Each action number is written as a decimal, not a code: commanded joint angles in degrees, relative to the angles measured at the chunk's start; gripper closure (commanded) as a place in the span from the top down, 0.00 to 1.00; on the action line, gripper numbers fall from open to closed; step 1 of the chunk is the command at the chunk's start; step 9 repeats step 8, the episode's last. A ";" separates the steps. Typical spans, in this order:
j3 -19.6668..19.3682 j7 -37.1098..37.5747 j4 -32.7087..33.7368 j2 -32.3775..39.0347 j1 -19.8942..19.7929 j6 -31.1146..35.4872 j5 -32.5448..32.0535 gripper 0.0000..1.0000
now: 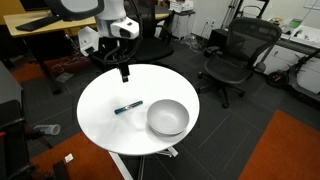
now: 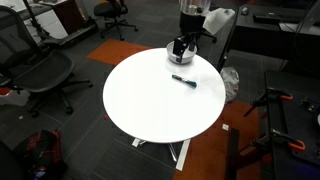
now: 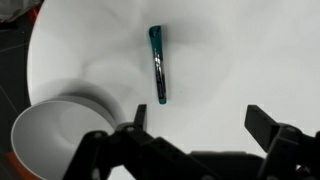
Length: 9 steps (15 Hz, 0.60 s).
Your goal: Remove the marker from the bowl and place it on the table
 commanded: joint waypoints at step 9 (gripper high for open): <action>0.06 -0.04 -3.73 -6.61 -0.18 -0.28 -0.67 1.00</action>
